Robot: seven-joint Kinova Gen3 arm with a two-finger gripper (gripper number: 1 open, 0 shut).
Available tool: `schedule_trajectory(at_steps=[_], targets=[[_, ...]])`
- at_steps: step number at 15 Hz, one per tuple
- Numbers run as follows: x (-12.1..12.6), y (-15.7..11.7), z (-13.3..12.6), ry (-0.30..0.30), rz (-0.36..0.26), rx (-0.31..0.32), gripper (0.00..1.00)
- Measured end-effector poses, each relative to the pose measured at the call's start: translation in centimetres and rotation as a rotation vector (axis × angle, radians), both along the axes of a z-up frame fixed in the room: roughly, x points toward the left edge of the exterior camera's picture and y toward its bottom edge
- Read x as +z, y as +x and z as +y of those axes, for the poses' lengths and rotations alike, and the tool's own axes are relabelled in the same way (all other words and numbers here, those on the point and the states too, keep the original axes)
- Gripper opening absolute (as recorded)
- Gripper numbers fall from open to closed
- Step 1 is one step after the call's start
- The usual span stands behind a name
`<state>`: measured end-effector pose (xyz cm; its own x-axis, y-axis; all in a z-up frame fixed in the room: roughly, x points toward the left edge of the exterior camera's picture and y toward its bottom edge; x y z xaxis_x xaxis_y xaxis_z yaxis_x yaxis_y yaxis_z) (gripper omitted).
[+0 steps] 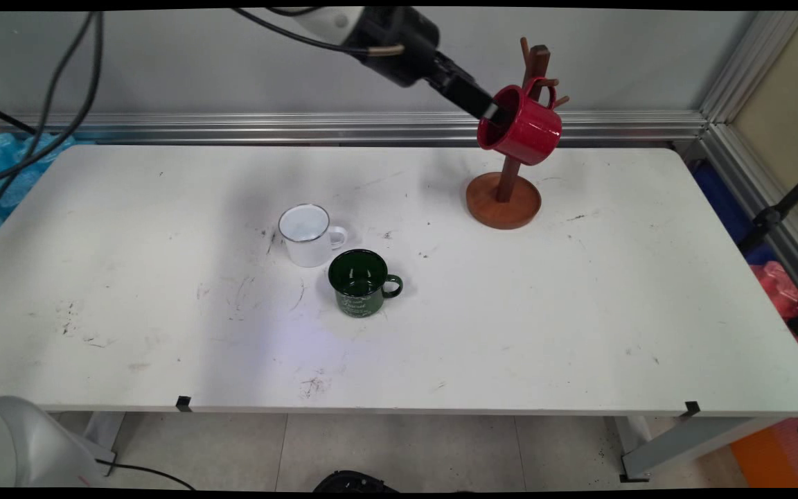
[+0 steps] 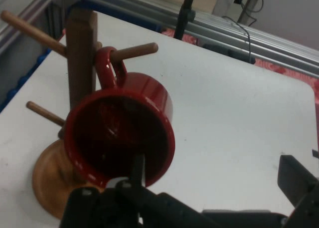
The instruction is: Pick up the red mug from the rack
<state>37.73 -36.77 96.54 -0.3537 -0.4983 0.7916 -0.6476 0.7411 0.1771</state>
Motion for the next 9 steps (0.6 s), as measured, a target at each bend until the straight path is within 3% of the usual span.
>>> schedule_trajectory(at_steps=[9], targets=[[-3.0,-4.2,-3.4,0.074,0.039,0.048,1.00]])
